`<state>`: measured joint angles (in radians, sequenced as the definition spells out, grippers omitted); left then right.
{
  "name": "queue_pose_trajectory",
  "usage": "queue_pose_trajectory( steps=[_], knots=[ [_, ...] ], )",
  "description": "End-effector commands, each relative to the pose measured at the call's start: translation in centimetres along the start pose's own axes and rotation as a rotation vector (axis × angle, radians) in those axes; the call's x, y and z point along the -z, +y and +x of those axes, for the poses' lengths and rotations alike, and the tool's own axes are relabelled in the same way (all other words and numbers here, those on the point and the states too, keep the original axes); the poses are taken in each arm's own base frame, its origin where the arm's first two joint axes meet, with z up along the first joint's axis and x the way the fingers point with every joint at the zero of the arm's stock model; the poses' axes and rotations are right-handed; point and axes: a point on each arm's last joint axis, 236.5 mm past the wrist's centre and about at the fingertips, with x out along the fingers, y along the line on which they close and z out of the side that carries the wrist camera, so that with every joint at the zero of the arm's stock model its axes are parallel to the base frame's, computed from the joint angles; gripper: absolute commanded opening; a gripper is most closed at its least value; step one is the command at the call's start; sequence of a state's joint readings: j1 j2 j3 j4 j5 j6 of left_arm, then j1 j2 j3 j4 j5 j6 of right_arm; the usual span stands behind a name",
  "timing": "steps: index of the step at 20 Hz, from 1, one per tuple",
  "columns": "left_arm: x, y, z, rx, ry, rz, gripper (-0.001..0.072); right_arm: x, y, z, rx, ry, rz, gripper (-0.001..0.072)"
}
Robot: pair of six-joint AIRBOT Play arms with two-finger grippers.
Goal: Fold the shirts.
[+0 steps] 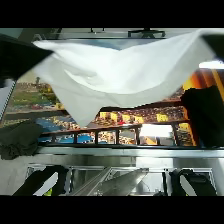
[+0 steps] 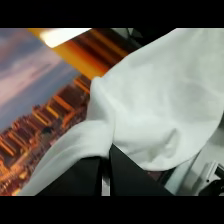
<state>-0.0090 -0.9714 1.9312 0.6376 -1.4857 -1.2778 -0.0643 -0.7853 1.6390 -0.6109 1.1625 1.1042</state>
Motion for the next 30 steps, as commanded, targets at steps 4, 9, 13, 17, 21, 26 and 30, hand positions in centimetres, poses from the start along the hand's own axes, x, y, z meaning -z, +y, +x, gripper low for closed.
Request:
queue_pose_trajectory(
  steps=[4,9,13,17,21,26,30],
  knots=[
    [-2.7,-2.4,-2.1,-0.008,-0.053,0.071,0.0029,-3.4,1.1,-3.3,0.113,-0.083,-0.124,0.0012],
    [6.9,9.2,7.9,0.070,0.264,-0.264,0.0030,11.7,-8.0,4.1,0.094,0.380,0.210,0.0012],
    [19.2,17.0,17.4,0.168,0.513,-0.517,0.0030,27.7,-15.9,8.6,0.176,0.618,0.498,0.0012],
    [32.1,24.2,24.1,0.194,0.677,-0.768,0.0012,42.0,-21.8,10.7,0.296,0.769,0.672,0.0012],
    [37.5,29.5,26.8,0.178,0.696,-0.864,0.0002,48.4,-25.0,12.2,0.374,0.783,0.766,0.0013],
    [33.7,33.3,23.7,0.147,0.616,-0.805,0.0561,45.3,-27.1,12.1,0.384,0.727,0.745,0.0591],
    [31.5,34.4,17.3,0.112,0.598,-0.834,0.0717,40.6,-26.7,8.8,0.338,0.732,0.750,0.0596]
  ],
)
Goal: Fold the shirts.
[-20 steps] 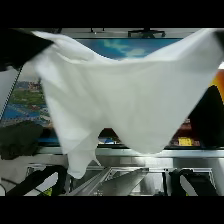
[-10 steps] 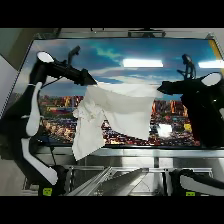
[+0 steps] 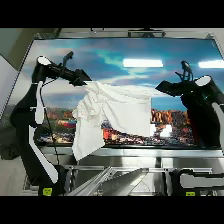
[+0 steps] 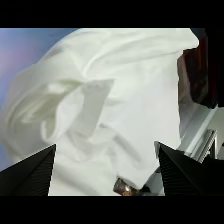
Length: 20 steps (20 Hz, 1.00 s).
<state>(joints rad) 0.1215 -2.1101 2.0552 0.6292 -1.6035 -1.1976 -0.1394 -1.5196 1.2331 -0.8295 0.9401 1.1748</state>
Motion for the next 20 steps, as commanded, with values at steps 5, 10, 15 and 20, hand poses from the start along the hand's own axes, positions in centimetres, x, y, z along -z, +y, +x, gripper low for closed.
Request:
queue_pose_trajectory(
  steps=[5,10,15,20],
  knots=[
    [10.4,6.2,-7.6,-0.223,0.153,-0.129,0.0715,8.2,-0.2,-5.0,-0.055,0.239,0.063,0.0596],
    [15.6,10.6,-6.2,-0.313,0.238,-0.084,0.0678,19.1,-2.0,-2.6,-0.045,0.410,0.224,0.0595],
    [15.9,12.5,-4.7,-0.335,0.220,0.008,0.0678,21.8,-2.4,-1.6,-0.047,0.433,0.290,0.0595],
    [15.7,10.0,-2.4,-0.258,0.253,0.048,0.0677,21.2,-2.6,-1.0,-0.030,0.399,0.281,0.0595]
  ],
)
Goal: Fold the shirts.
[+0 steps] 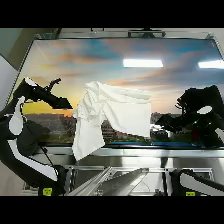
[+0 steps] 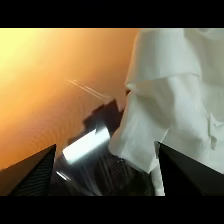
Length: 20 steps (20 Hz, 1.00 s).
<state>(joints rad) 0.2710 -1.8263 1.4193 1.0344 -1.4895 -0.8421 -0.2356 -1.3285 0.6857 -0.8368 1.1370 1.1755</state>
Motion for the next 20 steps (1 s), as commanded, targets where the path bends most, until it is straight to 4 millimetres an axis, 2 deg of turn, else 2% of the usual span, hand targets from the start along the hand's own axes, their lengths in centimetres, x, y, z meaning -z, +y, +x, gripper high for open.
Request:
queue_pose_trajectory(
  steps=[1,3,4,6,9,11,16,18,20],
  knots=[
    [-0.3,-2.0,1.2,0.033,0.024,0.054,0.0677,-0.5,0.0,0.6,0.014,-0.028,-0.009,0.0595],
    [-0.2,-3.4,2.0,0.048,0.060,0.084,0.0674,-0.5,0.4,1.1,0.022,-0.028,-0.031,0.0595],
    [-0.1,-4.0,2.3,0.057,0.079,0.094,0.0585,-0.4,0.6,1.6,0.027,-0.021,-0.042,0.0595],
    [0.7,-4.8,2.7,0.062,0.130,0.113,0.0561,0.2,0.9,2.7,0.033,0.011,-0.057,0.0595],
    [2.4,-3.7,2.7,0.001,0.216,0.094,0.0560,1.4,1.1,4.3,0.038,0.072,-0.070,0.0593],
    [3.2,-2.8,2.3,-0.024,0.244,0.071,0.0560,1.8,1.7,5.2,0.021,0.095,-0.064,0.0568],
    [2.6,-3.4,2.4,0.006,0.211,0.055,0.0559,1.6,4.8,7.2,-0.112,0.090,-0.064,0.0567],
    [2.6,-3.9,2.7,0.007,0.223,0.069,0.0413,1.9,5.3,8.0,-0.144,0.107,-0.059,0.0568],
    [3.0,-4.3,3.5,0.013,0.242,0.072,0.0404,2.5,5.8,8.2,-0.163,0.132,-0.069,0.0538]
  ],
)
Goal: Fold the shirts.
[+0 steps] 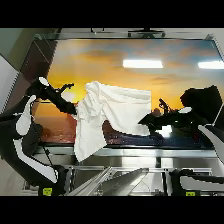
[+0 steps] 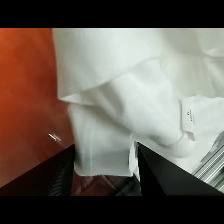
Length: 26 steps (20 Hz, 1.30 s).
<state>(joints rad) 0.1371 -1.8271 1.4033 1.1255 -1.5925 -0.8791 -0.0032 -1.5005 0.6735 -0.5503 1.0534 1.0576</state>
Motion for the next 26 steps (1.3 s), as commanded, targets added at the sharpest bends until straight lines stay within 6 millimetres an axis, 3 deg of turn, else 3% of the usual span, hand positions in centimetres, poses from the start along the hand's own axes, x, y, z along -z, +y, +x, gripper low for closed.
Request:
queue_pose_trajectory(
  steps=[1,2,3,4,5,7,10,12,13,15,16,18,21,23,24,26],
  knots=[
    [0.6,-0.6,1.4,0.018,0.033,0.000,0.0403,0.9,0.0,0.7,-0.007,0.043,-0.040,0.0285],
    [1.2,-0.7,2.1,0.029,0.048,-0.012,0.0402,1.2,0.3,0.7,-0.021,0.057,-0.065,0.0063],
    [1.8,-0.7,2.7,0.041,0.065,-0.022,0.0289,1.6,0.6,0.7,-0.031,0.073,-0.076,0.0031],
    [2.4,-0.8,3.1,0.055,0.078,-0.028,0.0122,2.0,0.9,0.6,-0.044,0.090,-0.088,0.0012],
    [2.8,-0.9,3.0,0.071,0.086,-0.039,0.0038,2.4,1.2,0.5,-0.055,0.104,-0.096,0.0012],
    [2.2,-2.1,1.7,0.117,0.055,-0.058,0.0029,2.7,2.3,-0.1,-0.081,0.109,-0.126,0.0012],
    [-1.6,-7.6,-4.1,0.272,-0.147,0.018,0.0024,2.2,5.7,-2.7,-0.117,0.064,-0.231,0.0012],
    [-3.2,-12.9,-9.6,0.380,-0.313,0.128,0.0024,1.7,9.6,-6.0,-0.151,0.001,-0.343,0.0012],
    [-3.4,-16.0,-12.7,0.429,-0.392,0.201,0.0024,1.4,12.3,-8.3,-0.184,-0.051,-0.410,0.0012],
    [-2.7,-22.3,-18.8,0.513,-0.579,0.372,0.0024,1.3,19.0,-15.1,-0.270,-0.230,-0.576,0.0012],
    [-1.5,-25.7,-22.1,0.569,-0.684,0.483,0.0024,1.9,22.3,-18.7,-0.305,-0.326,-0.663,0.0012],
    [2.6,-32.7,-29.4,0.709,-0.917,0.718,0.0024,4.7,28.5,-26.4,-0.336,-0.539,-0.857,0.0012],
    [12.4,-40.3,-39.1,0.892,-1.248,1.038,0.0024,9.2,33.9,-34.7,-0.258,-0.821,-1.019,0.0012],
    [18.1,-42.7,-43.0,0.931,-1.413,1.130,0.0023,11.7,36.2,-38.8,-0.157,-0.991,-1.073,0.0012],
    [19.7,-43.3,-44.1,0.907,-1.474,1.127,0.0023,12.6,37.0,-40.3,-0.106,-1.063,-1.082,0.0012],
    [20.5,-43.6,-45.2,0.760,-1.594,1.057,0.0023,14.3,38.7,-42.5,-0.026,-1.183,-1.114,0.0012]
  ],
)
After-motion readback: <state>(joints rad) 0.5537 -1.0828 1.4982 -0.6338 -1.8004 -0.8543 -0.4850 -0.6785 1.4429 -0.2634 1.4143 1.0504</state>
